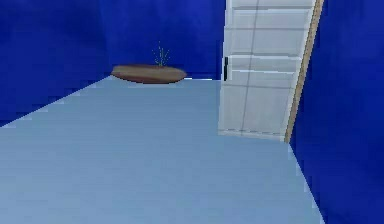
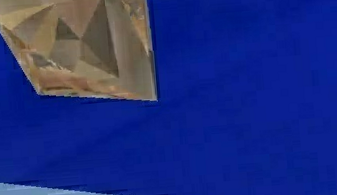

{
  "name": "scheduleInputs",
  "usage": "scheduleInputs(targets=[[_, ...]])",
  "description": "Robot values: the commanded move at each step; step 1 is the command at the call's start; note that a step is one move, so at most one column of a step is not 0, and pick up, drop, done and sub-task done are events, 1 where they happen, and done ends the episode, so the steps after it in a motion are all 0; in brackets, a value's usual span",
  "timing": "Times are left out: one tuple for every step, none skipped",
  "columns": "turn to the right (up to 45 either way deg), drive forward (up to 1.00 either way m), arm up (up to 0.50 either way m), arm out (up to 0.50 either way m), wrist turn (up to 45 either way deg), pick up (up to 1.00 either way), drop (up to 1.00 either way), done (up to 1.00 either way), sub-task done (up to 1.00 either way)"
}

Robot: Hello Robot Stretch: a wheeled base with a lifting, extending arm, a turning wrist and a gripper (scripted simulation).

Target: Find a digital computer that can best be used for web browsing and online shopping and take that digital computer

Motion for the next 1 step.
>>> scheduleInputs(targets=[[-27.0,0.0,0.0,0.0,0.0,0.0,0.0,0.0,0.0]])
